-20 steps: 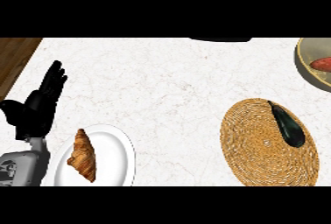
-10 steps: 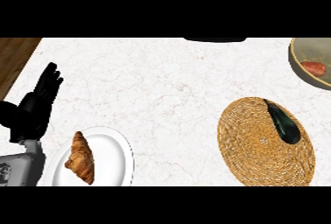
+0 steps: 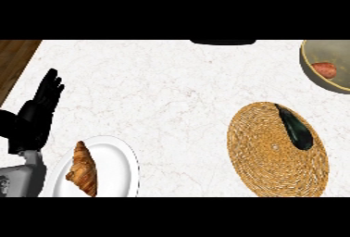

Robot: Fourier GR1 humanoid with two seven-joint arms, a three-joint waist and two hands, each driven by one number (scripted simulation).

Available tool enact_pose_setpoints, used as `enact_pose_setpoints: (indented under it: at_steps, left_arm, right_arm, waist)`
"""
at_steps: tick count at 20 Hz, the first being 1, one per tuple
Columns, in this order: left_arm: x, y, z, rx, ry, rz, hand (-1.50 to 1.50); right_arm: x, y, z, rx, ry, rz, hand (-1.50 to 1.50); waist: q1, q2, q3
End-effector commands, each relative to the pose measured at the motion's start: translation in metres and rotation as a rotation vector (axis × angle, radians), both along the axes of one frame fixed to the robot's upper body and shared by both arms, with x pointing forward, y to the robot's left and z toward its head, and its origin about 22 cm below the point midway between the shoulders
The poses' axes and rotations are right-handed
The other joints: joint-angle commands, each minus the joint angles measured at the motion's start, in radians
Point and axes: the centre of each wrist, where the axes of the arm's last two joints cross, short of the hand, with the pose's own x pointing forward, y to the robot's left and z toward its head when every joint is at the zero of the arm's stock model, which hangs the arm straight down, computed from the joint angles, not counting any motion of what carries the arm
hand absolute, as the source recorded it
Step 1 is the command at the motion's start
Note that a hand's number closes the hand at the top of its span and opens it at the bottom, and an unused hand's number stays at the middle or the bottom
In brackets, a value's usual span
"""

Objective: Pick the sweet potato from the placemat and place it in the bowl

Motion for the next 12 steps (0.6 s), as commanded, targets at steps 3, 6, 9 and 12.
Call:
enact_pose_setpoints:
  at_steps: [3, 6, 9, 12]
  left_arm:
    - [-0.005, 0.003, 0.002, -0.006, 0.013, 0.011, 0.0]
    - [0.005, 0.007, 0.01, 0.001, 0.008, 0.02, 0.0]
    - [-0.014, -0.01, -0.005, 0.002, 0.012, 0.01, 0.0]
    - [0.007, -0.002, 0.0, 0.007, -0.01, 0.026, 0.0]
  right_arm:
    - [-0.074, -0.042, -0.027, 0.017, -0.051, 0.045, -1.5]
    - [-0.088, -0.049, -0.028, 0.102, -0.09, 0.103, -1.5]
    - [-0.095, -0.055, -0.019, 0.063, -0.138, 0.116, -1.5]
    - [-0.085, -0.048, -0.024, 0.088, -0.169, 0.158, -1.5]
  waist:
    - [-0.016, -0.007, 0.0]
    - [-0.018, -0.006, 0.0]
    - [-0.009, -0.01, -0.002]
    - [-0.012, -0.007, -0.002]
